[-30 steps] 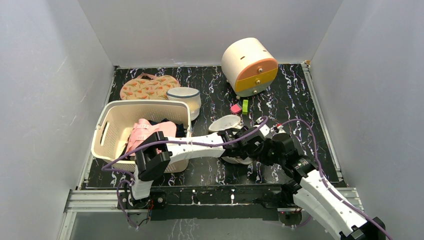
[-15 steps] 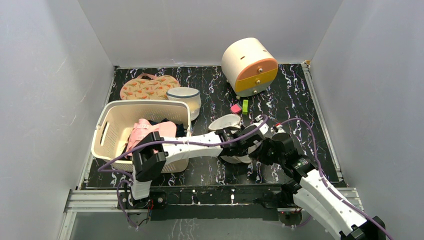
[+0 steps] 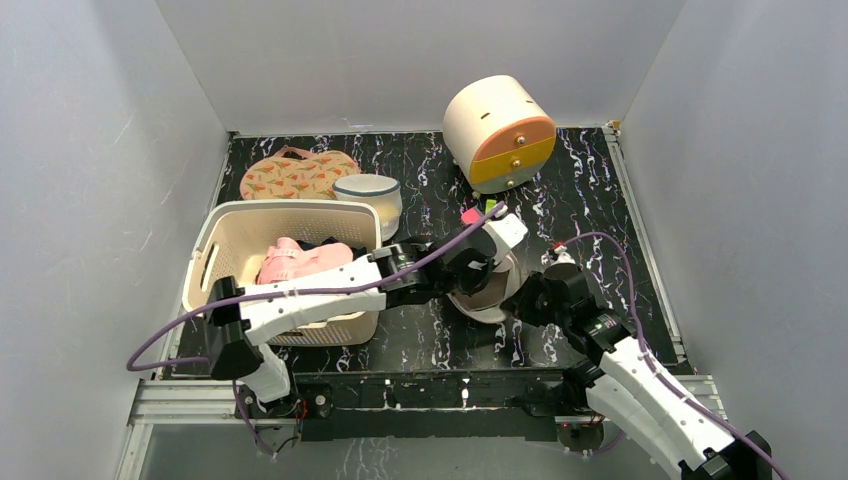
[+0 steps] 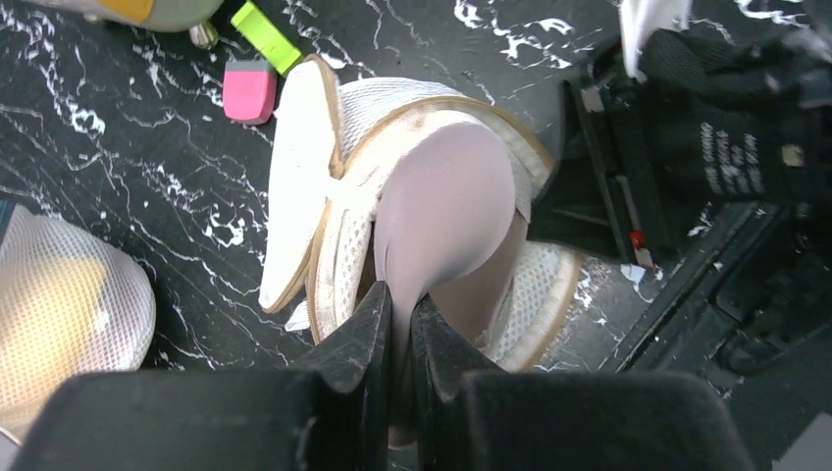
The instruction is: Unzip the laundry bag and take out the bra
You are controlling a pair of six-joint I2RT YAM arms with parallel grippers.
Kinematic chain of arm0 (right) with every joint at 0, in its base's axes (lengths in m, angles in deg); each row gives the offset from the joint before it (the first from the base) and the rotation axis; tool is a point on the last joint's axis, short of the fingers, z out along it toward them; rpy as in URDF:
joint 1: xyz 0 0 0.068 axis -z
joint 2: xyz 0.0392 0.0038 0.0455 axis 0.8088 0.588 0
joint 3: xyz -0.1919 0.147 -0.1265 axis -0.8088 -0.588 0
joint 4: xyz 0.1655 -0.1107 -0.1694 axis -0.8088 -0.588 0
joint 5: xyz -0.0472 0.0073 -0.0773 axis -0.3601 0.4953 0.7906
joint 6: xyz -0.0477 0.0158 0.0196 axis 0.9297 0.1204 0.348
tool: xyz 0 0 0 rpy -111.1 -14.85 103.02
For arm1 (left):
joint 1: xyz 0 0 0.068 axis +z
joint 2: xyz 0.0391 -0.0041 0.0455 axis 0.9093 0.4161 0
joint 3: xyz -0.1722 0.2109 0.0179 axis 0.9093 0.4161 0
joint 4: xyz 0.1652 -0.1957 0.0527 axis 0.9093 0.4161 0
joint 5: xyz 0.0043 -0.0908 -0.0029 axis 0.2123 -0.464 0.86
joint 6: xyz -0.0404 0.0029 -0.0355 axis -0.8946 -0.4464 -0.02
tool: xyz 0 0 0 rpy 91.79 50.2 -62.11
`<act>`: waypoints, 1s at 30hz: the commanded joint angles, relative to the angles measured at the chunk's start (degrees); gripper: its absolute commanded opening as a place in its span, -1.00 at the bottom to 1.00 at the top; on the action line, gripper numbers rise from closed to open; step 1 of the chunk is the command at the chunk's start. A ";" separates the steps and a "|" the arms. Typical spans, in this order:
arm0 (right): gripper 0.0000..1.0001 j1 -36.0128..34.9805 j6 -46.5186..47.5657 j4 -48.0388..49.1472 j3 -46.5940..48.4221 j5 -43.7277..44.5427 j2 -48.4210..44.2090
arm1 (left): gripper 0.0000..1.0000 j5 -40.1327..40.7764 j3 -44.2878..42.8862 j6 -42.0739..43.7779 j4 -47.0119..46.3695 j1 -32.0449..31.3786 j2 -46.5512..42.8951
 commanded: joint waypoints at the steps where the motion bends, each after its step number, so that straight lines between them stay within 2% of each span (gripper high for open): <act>1: -0.84 -0.26 0.93 1.92 3.89 3.70 -1.48 | -1.00 -6.59 2.93 5.15 -3.62 0.05 -6.41; 9: -0.76 -0.33 -0.72 -0.28 4.84 6.03 -5.72 | -1.00 -7.86 3.89 7.60 -2.70 0.05 -7.59; 18: -0.76 -0.30 -0.62 0.66 3.86 6.18 -4.13 | -1.00 -9.38 4.86 7.40 -12.09 0.05 -13.24; 21: -0.77 -0.30 -0.71 0.62 4.33 5.96 -3.94 | -1.00 -5.69 -0.23 7.06 -11.32 0.16 -13.01; 30: -0.87 -0.32 -0.71 0.97 3.65 6.42 -4.43 | -1.00 -3.10 -13.18 10.09 -12.12 0.19 -13.45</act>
